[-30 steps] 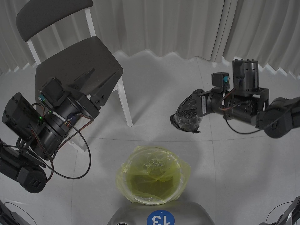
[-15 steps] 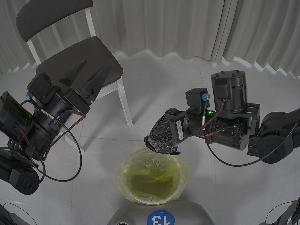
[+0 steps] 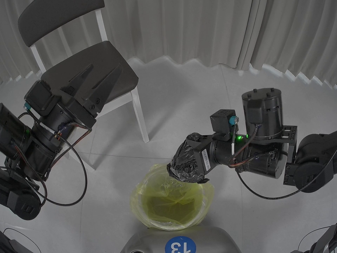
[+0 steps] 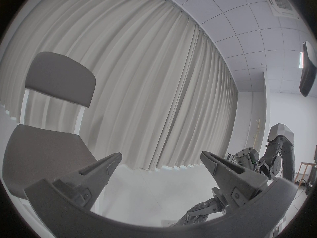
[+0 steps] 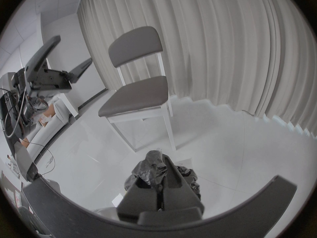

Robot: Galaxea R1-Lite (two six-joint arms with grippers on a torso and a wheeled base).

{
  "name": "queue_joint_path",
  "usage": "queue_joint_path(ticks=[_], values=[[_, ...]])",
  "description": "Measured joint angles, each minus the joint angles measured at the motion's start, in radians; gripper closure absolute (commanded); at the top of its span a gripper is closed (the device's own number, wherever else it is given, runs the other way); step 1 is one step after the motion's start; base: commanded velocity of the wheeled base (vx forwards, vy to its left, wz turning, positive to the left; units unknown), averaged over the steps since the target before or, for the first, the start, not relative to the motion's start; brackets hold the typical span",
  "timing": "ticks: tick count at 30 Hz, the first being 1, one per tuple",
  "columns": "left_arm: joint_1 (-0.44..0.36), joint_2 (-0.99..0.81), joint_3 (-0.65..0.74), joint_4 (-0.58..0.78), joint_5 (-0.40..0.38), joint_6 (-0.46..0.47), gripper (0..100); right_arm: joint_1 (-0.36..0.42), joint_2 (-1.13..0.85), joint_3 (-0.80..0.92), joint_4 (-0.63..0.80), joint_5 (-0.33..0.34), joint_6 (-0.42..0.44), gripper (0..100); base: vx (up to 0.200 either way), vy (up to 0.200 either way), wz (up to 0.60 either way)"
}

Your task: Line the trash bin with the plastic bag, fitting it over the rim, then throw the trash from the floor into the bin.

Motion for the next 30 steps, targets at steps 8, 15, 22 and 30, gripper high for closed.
queue_joint_path(ticks=[8,15,22,30], values=[[0.006,-0.001,0.000,0.000,0.000,-0.001,0,-0.029,0.059,0.023,-0.003,0.032,-0.010,100,0.000,0.000,0.00],[0.010,0.000,-0.002,0.000,0.000,-0.001,0,-0.027,0.131,0.039,-0.012,0.035,-0.003,100,0.000,0.000,0.00],[0.012,0.001,-0.004,0.000,0.000,-0.002,0,-0.001,0.209,0.043,-0.018,0.061,0.003,100,0.000,0.000,0.00],[0.012,0.000,-0.004,0.000,0.000,-0.002,0,0.028,0.331,0.034,-0.100,0.070,0.005,100,0.000,0.000,0.00]])
